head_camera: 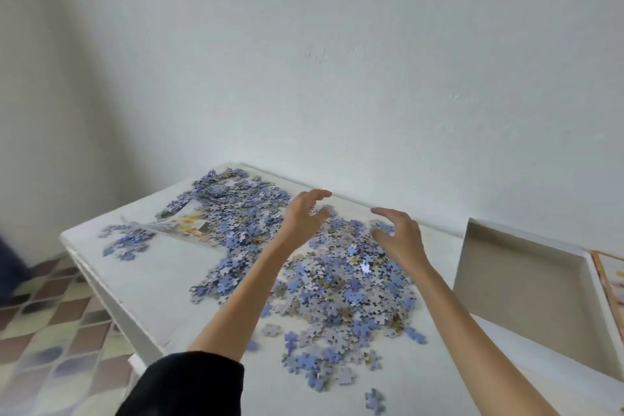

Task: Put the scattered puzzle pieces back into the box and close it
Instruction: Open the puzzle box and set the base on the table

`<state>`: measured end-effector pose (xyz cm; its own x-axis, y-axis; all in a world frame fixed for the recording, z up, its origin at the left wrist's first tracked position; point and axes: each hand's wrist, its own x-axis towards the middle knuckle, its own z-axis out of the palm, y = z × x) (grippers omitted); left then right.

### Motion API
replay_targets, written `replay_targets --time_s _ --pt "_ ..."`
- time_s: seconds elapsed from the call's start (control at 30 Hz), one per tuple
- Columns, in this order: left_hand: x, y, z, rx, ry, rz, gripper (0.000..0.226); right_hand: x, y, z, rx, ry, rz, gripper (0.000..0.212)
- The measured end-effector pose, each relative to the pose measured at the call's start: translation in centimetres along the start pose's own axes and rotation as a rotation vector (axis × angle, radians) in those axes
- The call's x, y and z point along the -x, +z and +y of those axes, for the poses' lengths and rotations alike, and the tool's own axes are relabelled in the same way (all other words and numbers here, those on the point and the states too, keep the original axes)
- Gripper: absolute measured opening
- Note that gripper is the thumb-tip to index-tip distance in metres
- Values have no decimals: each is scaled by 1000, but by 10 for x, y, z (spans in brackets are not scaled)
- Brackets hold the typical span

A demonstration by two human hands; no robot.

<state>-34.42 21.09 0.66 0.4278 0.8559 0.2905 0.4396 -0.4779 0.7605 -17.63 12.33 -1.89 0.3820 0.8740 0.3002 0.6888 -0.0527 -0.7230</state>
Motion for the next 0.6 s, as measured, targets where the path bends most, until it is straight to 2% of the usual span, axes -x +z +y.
replay_targets --time_s 0.2,0.37,0.6 --pt "-5 -106 -70 -142 -106 121 35 -28 100 -71 -25 -70 -131 39" --pt "-7 -183 -137 -235 -204 167 29 -47 182 -123 -51 -139 -225 40" --pt "4 -224 -224 -362 -459 48 36 -39 268 -163 19 -134 -366 43"
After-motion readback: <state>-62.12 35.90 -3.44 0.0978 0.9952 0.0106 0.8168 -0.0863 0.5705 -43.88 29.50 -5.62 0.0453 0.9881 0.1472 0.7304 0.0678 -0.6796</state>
